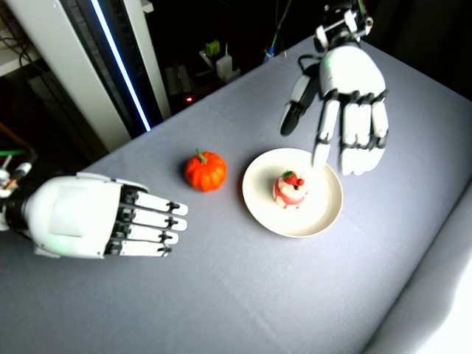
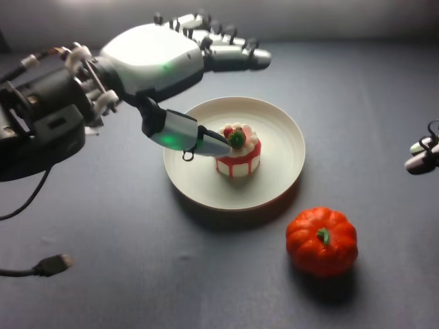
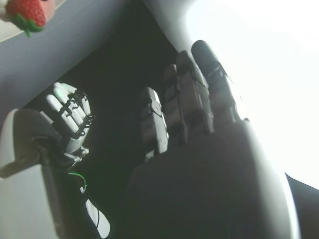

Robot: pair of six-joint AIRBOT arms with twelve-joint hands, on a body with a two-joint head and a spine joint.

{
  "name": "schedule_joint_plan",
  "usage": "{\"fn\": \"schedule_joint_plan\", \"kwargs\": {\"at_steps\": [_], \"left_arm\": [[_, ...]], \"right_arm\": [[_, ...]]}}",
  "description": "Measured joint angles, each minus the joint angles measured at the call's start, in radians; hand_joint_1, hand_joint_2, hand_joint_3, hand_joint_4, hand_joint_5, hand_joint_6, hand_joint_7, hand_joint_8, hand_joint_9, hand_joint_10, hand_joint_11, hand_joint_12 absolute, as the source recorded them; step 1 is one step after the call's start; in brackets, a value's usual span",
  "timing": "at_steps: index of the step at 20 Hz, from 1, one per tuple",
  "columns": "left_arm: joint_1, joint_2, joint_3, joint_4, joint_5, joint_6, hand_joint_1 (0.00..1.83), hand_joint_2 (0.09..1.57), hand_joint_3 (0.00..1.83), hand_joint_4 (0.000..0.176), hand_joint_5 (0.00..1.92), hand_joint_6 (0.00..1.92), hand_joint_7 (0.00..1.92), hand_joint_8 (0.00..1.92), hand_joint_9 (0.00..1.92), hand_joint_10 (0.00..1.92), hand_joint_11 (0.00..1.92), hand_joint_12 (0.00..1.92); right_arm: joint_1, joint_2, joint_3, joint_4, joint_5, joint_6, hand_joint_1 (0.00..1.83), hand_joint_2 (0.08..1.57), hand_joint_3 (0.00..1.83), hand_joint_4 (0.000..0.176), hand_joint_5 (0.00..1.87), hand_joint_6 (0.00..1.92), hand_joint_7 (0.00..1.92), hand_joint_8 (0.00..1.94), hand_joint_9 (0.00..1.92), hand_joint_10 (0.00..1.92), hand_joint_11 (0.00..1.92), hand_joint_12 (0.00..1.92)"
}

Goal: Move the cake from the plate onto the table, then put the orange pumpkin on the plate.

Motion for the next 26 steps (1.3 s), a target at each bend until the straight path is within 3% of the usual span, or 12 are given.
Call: {"fn": "schedule_joint_plan", "kwargs": {"at_steps": [4, 7, 13, 14, 15, 16, 17, 18, 23, 24, 25, 26], "left_arm": [[-0.008, -0.028, 0.047, -0.007, 0.048, 0.001, 0.74, 0.93, 0.0, 0.176, 0.31, 0.0, 0.33, 0.0, 0.42, 0.01, 0.15, 0.94], [-0.008, -0.082, 0.067, 0.016, 0.1, 0.0, 0.87, 0.9, 0.0, 0.12, 0.38, 0.01, 0.36, 0.01, 0.41, 0.01, 0.09, 0.99], [-0.008, -0.134, 0.102, 0.059, 0.166, -0.001, 0.85, 0.95, 0.0, 0.145, 0.39, 0.0, 0.44, 0.0, 0.46, 0.01, 0.03, 1.11], [-0.008, -0.145, 0.111, 0.057, 0.176, -0.001, 0.91, 0.96, 0.0, 0.112, 0.48, 0.01, 0.57, 0.01, 0.57, 0.02, 0.1, 1.1], [-0.008, -0.151, 0.113, 0.056, 0.183, -0.001, 0.97, 0.96, 0.0, 0.055, 0.6, 0.01, 0.71, 0.02, 0.74, 0.04, 0.31, 1.14], [-0.008, -0.159, 0.119, 0.061, 0.187, -0.001, 1.03, 0.96, 0.0, 0.026, 0.68, 0.01, 0.8, 0.02, 0.84, 0.07, 0.42, 1.24], [-0.008, -0.167, 0.12, 0.061, 0.192, -0.001, 1.06, 0.97, 0.0, 0.0, 0.75, 0.01, 0.92, 0.18, 0.82, 0.71, 0.58, 1.51], [-0.008, -0.176, 0.121, 0.064, 0.195, -0.002, 1.05, 0.99, 0.0, 0.001, 0.76, 0.0, 0.84, 0.44, 0.76, 1.04, 0.66, 1.55], [-0.007, -0.188, 0.134, 0.064, 0.189, -0.022, 1.1, 1.02, 0.0, 0.0, 0.82, 0.0, 0.96, 0.21, 0.86, 0.73, 0.61, 1.37], [-0.005, -0.189, 0.14, 0.063, 0.188, -0.032, 1.12, 1.04, 0.01, 0.0, 1.05, 0.61, 1.04, 0.28, 0.88, 0.96, 0.68, 1.5], [0.0, -0.191, 0.145, 0.062, 0.177, -0.047, 1.2, 1.02, 0.0, 0.0, 1.2, 0.59, 0.94, 1.2, 0.87, 1.65, 0.79, 1.88], [0.004, -0.191, 0.145, 0.061, 0.174, -0.047, 1.2, 1.02, 0.0, 0.0, 1.2, 0.59, 0.94, 1.2, 0.87, 1.65, 0.79, 1.88]], "right_arm": [[0.001, 0.0, 0.0, -0.003, 0.007, 0.0, 0.55, 1.37, 0.01, 0.002, 0.47, 0.0, 0.48, 0.0, 0.41, 0.0, 0.0, 0.94], [0.007, 0.0, 0.0, -0.008, 0.022, 0.001, 0.36, 1.42, 0.01, 0.0, 0.35, 0.0, 0.38, 0.0, 0.31, 0.0, 0.0, 0.72], [0.022, 0.0, 0.0, -0.024, 0.013, 0.001, 0.28, 1.47, 0.01, 0.0, 0.23, 0.01, 0.28, 0.0, 0.35, 0.0, 0.0, 0.96], [0.022, 0.0, 0.0, -0.026, 0.018, 0.001, 0.29, 1.47, 0.0, 0.0, 0.24, 0.01, 0.3, 0.01, 0.34, 0.0, 0.0, 0.97], [0.022, -0.002, 0.0, -0.027, 0.018, 0.001, 0.35, 1.48, 0.0, 0.0, 0.25, 0.01, 0.31, 0.01, 0.35, 0.0, 0.0, 0.99], [0.022, -0.002, 0.0, -0.026, 0.019, 0.001, 0.37, 1.49, 0.0, 0.0, 0.25, 0.01, 0.32, 0.01, 0.36, 0.0, 0.0, 1.01], [0.022, -0.004, 0.0, -0.027, 0.018, 0.001, 0.39, 1.49, 0.0, 0.0, 0.26, 0.01, 0.33, 0.01, 0.37, 0.01, 0.0, 1.04], [0.022, -0.004, 0.0, -0.029, 0.018, 0.001, 0.38, 1.5, 0.0, 0.0, 0.28, 0.01, 0.34, 0.01, 0.38, 0.01, 0.0, 1.09], [0.022, -0.004, 0.0, -0.029, 0.016, 0.001, 0.42, 1.49, 0.0, 0.0, 0.32, 0.02, 0.38, 0.01, 0.41, 0.01, 0.0, 1.16], [0.022, -0.005, 0.0, -0.029, 0.016, 0.001, 0.43, 1.48, 0.0, 0.0, 0.34, 0.02, 0.39, 0.01, 0.41, 0.01, 0.0, 1.16], [0.022, -0.008, 0.0, -0.027, 0.017, 0.001, 0.43, 1.48, 0.0, 0.0, 0.35, 0.02, 0.4, 0.01, 0.41, 0.01, 0.0, 1.15], [0.022, -0.008, 0.0, -0.027, 0.016, 0.001, 0.43, 1.48, 0.0, 0.0, 0.35, 0.02, 0.4, 0.01, 0.41, 0.01, 0.0, 1.15]]}}
